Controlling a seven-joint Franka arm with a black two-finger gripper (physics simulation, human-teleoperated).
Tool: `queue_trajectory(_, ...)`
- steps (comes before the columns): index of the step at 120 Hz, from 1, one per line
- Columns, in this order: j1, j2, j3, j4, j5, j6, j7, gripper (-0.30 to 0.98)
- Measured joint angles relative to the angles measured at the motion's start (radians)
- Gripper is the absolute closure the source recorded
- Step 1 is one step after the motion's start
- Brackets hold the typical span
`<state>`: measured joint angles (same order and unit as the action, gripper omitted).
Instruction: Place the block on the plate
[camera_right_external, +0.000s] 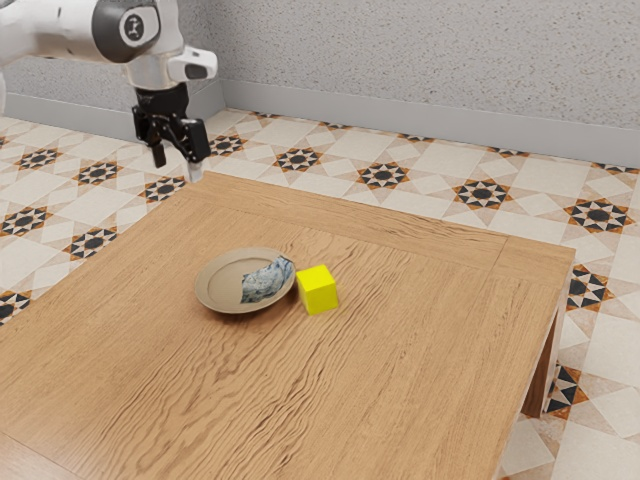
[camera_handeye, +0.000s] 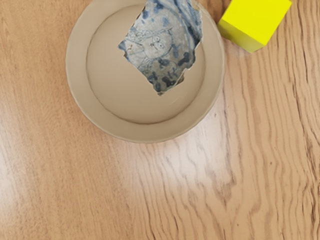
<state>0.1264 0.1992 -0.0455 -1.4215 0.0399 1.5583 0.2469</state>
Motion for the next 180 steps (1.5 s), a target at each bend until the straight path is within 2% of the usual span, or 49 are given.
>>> queue_trajectory(18,-0.012,0.014,0.002,-0.009,0.002,0.016,0.008,0.0)
queue_trajectory(32,-0.086,0.067,0.032,-0.011,0.006,0.057,0.02,0.0)
queue_trajectory(60,-0.127,0.228,0.015,0.044,0.001,0.136,0.087,0.0)
queue_trajectory(76,-0.076,0.365,-0.114,0.174,0.011,0.169,0.154,0.0)
queue_trajectory(85,-0.028,0.426,-0.216,0.218,0.054,0.185,0.19,0.0)
queue_trajectory(94,-0.021,0.455,-0.25,0.225,0.106,0.214,0.222,0.0)
queue_trajectory(109,-0.041,0.472,-0.243,0.178,0.179,0.293,0.255,0.0)
queue_trajectory(124,-0.124,0.495,-0.157,0.17,0.216,0.356,0.256,0.0)
queue_trajectory(155,-0.125,0.588,-0.15,0.183,0.213,0.431,0.232,0.0)
queue_trajectory(180,-0.123,0.599,-0.152,0.183,0.208,0.45,0.215,0.0)
